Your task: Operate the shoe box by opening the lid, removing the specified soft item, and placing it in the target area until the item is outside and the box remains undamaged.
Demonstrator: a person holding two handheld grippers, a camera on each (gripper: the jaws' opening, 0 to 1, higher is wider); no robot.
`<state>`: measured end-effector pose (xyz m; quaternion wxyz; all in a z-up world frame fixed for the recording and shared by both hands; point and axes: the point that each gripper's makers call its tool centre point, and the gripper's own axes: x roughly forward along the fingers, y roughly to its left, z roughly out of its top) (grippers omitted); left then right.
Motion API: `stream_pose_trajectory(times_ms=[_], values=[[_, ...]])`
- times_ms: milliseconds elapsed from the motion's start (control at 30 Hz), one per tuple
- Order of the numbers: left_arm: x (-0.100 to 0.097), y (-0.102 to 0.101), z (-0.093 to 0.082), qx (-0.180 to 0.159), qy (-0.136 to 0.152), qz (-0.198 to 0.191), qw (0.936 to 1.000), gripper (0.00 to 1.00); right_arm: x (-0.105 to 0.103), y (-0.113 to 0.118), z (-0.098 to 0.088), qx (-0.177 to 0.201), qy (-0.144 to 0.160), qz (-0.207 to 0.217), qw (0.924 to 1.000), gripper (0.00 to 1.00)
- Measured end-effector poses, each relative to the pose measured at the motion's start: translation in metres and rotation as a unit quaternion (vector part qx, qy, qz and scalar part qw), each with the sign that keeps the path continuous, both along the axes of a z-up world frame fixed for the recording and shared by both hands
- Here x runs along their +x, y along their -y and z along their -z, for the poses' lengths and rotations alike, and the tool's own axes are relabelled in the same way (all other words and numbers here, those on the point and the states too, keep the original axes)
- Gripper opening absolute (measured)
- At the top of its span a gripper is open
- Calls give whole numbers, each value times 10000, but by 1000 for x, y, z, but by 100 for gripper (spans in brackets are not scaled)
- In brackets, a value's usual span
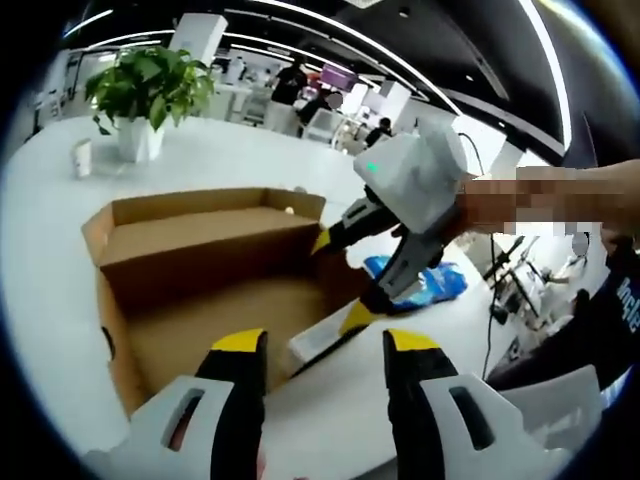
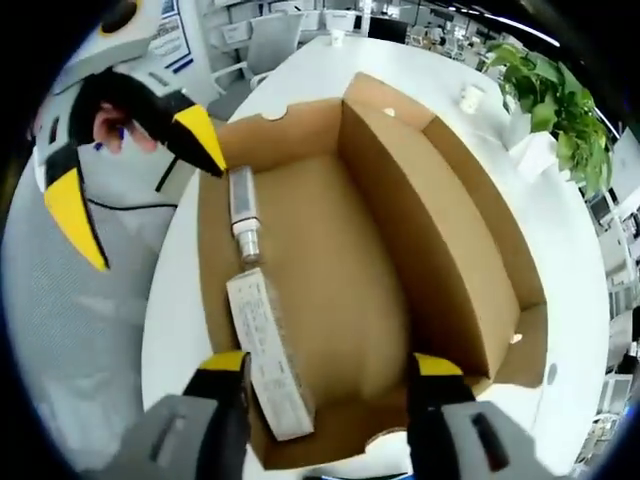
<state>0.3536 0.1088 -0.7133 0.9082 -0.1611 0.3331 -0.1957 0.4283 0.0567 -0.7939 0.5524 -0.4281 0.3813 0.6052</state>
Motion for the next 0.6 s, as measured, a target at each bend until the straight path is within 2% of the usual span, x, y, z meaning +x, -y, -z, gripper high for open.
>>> stream_pose_trajectory(times_ms=[133,333,467,600], values=[[2,-2,2,-157,-57,-131,9998,47,1,0,-2,39,114,-22,9999,65],[1,-2,3,-218,-89,-165,9996,46,5,3,-5,-14,280,-81,9996,60],[1,0,1,-236,-70,-145,9996,46,-6,1,-8,89,76,-215,9997,61],[1,0,0,-282,-65,-150,9995,47,-7,1,-2,1,-5,-178,9998,57]])
